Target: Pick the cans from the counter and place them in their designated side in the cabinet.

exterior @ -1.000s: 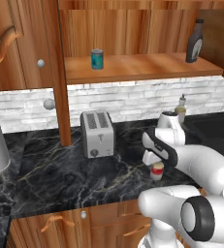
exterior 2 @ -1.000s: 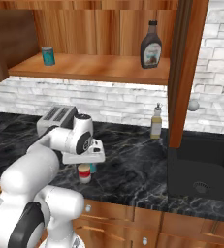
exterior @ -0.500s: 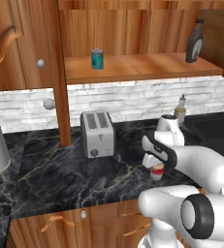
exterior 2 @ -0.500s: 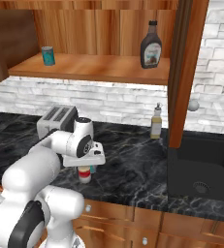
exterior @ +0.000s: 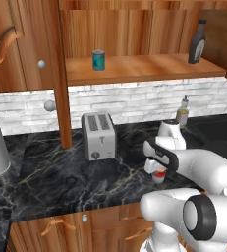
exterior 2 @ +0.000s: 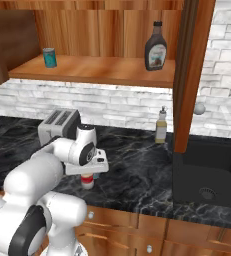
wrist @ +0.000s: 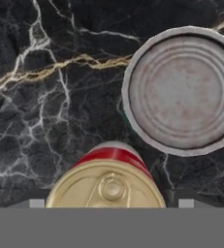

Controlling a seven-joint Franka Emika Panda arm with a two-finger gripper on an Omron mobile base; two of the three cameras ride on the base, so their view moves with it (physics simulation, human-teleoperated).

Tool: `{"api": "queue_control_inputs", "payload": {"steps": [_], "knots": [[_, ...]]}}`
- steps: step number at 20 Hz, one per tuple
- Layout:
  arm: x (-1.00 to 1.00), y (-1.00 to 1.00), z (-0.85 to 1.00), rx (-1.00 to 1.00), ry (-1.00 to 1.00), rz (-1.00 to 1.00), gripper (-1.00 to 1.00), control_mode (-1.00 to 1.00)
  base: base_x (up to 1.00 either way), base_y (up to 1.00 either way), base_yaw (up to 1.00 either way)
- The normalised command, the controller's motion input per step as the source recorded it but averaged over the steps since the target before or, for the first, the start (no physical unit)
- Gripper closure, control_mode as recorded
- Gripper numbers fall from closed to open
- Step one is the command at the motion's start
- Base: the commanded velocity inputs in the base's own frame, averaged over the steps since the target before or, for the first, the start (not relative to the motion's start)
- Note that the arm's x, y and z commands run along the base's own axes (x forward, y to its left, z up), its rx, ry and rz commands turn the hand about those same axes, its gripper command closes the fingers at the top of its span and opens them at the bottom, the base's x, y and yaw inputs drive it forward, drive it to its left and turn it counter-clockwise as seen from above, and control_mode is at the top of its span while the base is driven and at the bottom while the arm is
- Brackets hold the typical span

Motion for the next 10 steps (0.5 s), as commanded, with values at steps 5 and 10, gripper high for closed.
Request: {"api": "queue_control_inputs", "payload": {"steps": [5,10], "knots": [[0.0,-0.03,-0.02,0.0,0.0,0.01,1.0,-1.0,0.0,0.0,0.0],[-0.07,-0.08,0.09,0.0,-0.03,0.0,1.0,-1.0,0.0,0.0,0.0]]}}
